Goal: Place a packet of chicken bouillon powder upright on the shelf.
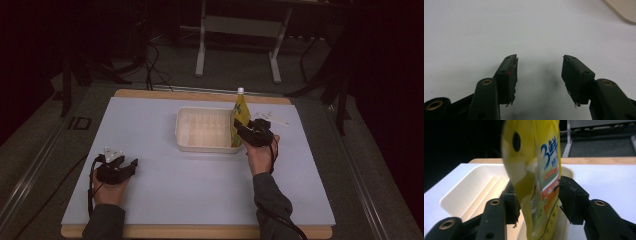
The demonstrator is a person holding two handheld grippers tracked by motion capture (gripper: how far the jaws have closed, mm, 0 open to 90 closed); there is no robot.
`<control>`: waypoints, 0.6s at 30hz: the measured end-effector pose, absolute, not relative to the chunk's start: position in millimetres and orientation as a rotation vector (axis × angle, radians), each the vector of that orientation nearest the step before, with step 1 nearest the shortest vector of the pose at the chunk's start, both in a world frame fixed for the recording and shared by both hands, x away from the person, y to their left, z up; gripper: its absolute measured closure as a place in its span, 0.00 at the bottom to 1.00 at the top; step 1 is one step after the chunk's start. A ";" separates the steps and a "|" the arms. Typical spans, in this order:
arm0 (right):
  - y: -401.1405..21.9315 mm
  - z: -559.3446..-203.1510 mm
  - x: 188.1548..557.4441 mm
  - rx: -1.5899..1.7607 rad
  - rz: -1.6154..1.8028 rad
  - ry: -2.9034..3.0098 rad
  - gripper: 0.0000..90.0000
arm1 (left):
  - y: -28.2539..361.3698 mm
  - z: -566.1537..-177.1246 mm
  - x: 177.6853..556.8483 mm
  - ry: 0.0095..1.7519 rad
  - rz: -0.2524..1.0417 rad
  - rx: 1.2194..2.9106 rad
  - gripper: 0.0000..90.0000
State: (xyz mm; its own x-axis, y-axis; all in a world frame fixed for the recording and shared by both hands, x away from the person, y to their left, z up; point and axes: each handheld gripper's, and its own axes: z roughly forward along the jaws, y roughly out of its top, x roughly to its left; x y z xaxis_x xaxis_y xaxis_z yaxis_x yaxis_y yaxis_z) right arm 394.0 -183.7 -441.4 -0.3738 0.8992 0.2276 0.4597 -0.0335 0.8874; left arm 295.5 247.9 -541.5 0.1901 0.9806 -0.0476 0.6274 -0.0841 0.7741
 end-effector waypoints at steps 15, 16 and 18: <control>-200.6 -423.8 367.3 1.353 1.247 1.997 0.53 | 247.8 -541.3 295.5 1.512 0.671 1.798 0.51; -202.0 -424.6 364.4 1.346 1.242 2.014 0.52 | 247.8 -541.3 295.5 1.512 0.671 1.798 0.51; -205.1 -427.5 357.7 1.331 1.220 2.046 0.52 | 247.7 -541.4 295.5 1.513 0.670 1.797 0.51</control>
State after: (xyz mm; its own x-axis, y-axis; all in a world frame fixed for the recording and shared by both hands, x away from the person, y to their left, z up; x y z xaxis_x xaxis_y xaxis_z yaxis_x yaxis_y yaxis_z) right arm 357.7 -205.1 -427.5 -0.4605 0.8799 0.1170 0.5213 0.1614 0.8379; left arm 295.5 247.7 -541.4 0.1901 0.9809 -0.0419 0.6279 -0.0887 0.7732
